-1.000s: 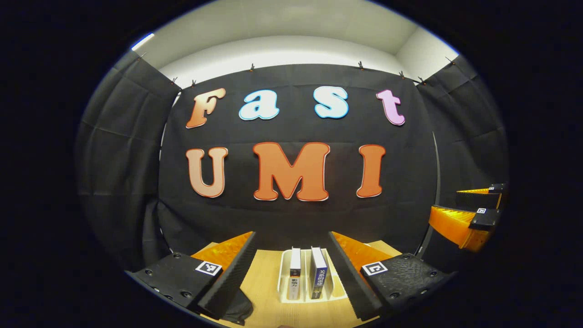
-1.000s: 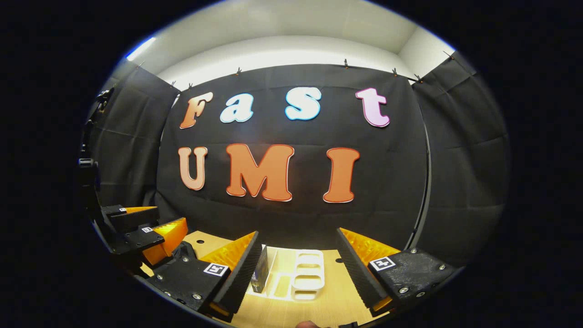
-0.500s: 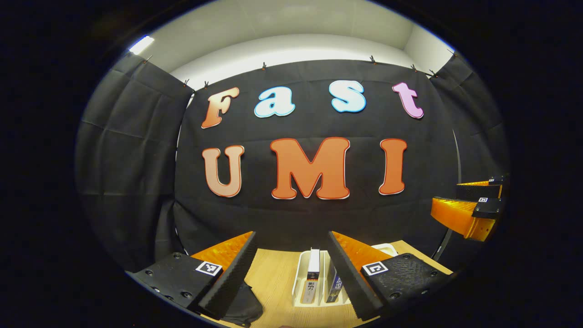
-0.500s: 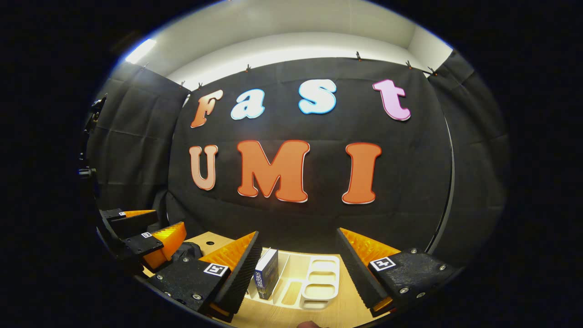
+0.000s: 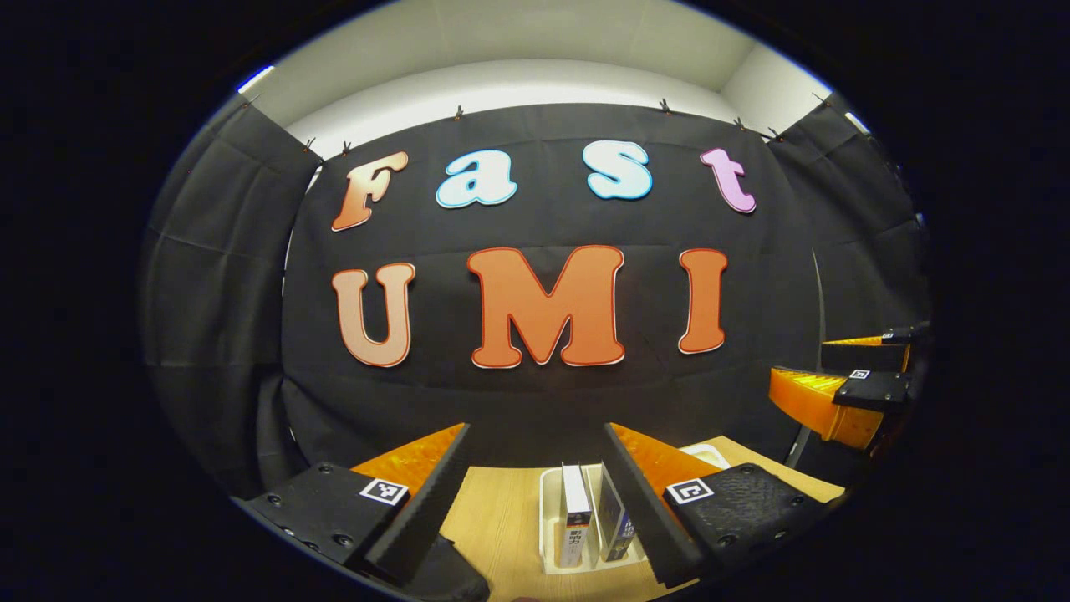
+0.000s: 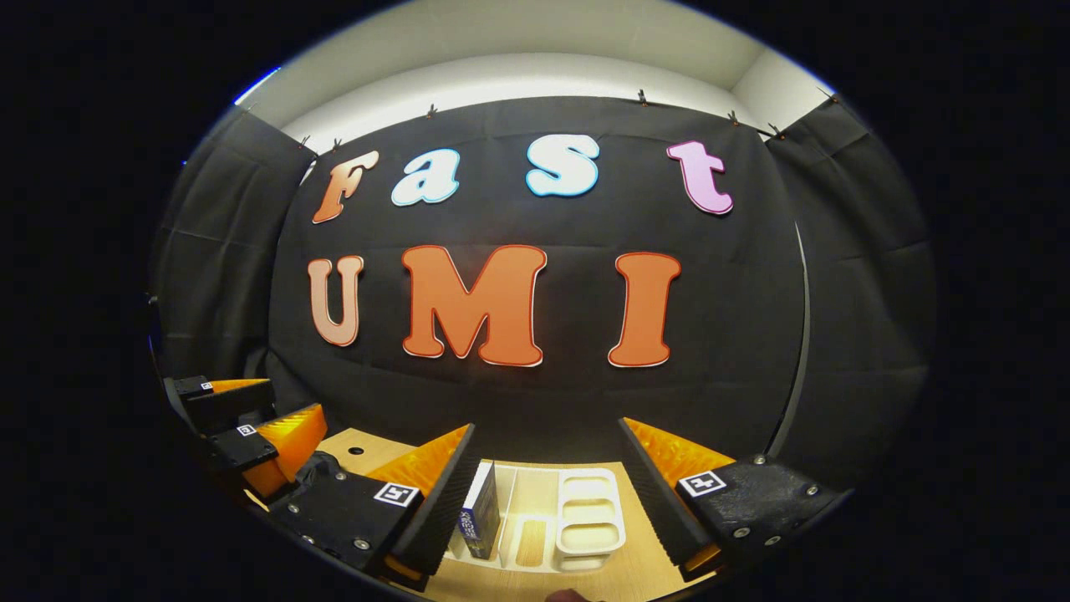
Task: Open the schoolbag, grab two books from the bookshelf and put them into the schoolbag.
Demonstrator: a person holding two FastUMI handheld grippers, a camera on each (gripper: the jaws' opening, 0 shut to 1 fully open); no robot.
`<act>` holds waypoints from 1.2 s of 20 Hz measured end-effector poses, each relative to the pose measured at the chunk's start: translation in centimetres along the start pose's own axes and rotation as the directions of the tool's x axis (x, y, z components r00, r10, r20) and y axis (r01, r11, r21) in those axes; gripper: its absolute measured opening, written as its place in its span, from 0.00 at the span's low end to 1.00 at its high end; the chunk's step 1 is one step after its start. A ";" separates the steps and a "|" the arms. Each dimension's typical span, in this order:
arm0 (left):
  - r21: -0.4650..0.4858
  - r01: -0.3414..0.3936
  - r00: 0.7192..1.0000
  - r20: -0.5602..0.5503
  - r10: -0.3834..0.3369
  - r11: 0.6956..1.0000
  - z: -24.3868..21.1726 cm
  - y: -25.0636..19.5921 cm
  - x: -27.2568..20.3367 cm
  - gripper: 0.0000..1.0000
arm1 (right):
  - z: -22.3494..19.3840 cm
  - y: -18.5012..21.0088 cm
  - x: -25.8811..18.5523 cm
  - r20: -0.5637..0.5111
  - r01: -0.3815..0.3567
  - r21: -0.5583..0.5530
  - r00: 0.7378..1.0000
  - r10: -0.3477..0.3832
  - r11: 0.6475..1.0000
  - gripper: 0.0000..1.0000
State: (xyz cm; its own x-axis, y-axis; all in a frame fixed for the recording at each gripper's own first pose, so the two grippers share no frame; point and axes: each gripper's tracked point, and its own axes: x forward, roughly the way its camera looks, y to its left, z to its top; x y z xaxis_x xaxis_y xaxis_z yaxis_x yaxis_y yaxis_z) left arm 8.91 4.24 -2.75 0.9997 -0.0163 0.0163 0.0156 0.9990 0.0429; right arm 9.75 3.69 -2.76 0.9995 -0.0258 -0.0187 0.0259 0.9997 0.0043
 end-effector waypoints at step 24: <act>0.259 -0.097 0.995 -0.011 0.104 0.961 -3.2 3.4 -1.4 0.96 | -1.7 -0.8 0.4 -0.030 -0.018 -0.036 0.999 0.017 0.999 0.97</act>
State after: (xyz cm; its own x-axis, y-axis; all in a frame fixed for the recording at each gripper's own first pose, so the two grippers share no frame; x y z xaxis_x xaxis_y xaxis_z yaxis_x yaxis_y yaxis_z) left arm 7.59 7.75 -5.81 0.9961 0.0877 0.0094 -0.0865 0.9507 0.2979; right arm 10.08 2.93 -4.48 0.9988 -0.0082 -0.0486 0.0067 0.9995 -0.0311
